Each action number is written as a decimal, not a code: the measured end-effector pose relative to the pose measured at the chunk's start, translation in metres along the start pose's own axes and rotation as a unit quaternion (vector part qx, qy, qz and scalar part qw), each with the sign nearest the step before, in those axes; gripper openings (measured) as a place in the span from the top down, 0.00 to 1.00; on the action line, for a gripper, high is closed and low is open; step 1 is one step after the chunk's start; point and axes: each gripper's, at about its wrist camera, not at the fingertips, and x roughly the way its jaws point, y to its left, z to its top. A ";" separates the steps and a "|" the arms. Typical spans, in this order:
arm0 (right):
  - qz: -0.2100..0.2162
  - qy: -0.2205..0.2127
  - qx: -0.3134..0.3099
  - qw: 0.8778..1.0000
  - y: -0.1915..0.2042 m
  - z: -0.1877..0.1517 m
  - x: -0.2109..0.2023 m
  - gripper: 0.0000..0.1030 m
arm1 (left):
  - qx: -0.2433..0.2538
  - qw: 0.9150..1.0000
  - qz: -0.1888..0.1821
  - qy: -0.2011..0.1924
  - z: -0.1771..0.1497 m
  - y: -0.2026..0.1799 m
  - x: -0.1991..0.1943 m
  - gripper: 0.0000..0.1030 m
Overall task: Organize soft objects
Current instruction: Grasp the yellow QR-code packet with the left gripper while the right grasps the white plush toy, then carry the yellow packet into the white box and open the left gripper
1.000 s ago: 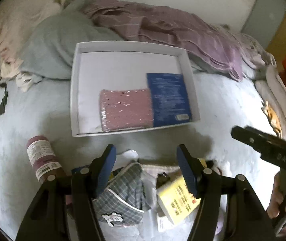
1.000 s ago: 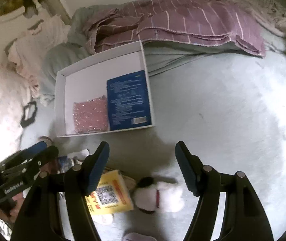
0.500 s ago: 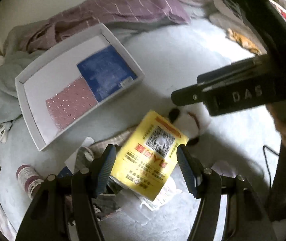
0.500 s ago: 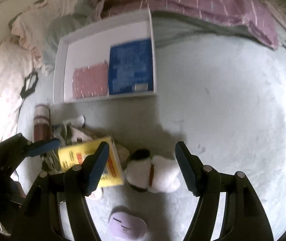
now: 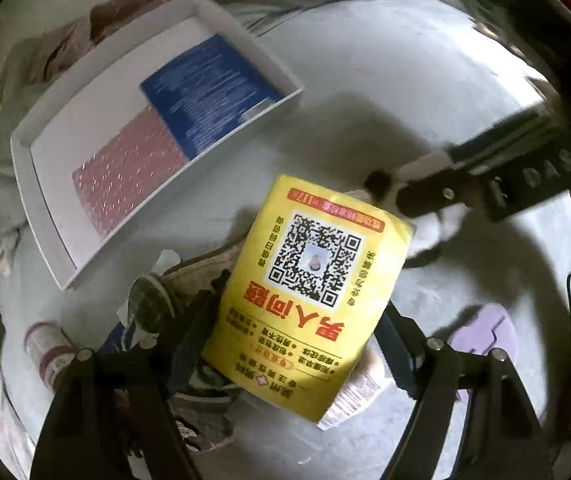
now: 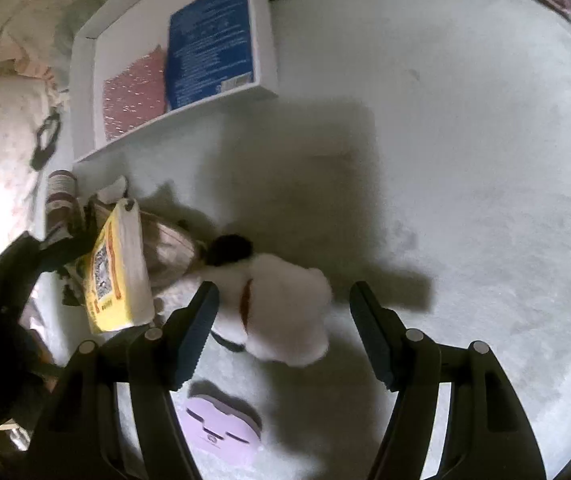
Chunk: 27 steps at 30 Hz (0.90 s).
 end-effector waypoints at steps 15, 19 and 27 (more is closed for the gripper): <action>0.075 -0.118 0.022 0.990 -0.013 0.011 -0.034 0.69 | -0.126 0.985 -0.022 -0.112 -0.008 0.060 -0.051 0.50; 0.100 -0.175 0.036 0.979 -0.014 0.014 -0.052 0.80 | -0.161 0.977 -0.028 -0.139 -0.014 0.078 -0.063 0.50; 0.089 -0.201 0.006 0.975 0.018 0.018 -0.055 0.92 | -0.212 0.965 -0.030 -0.148 -0.015 0.101 -0.058 0.50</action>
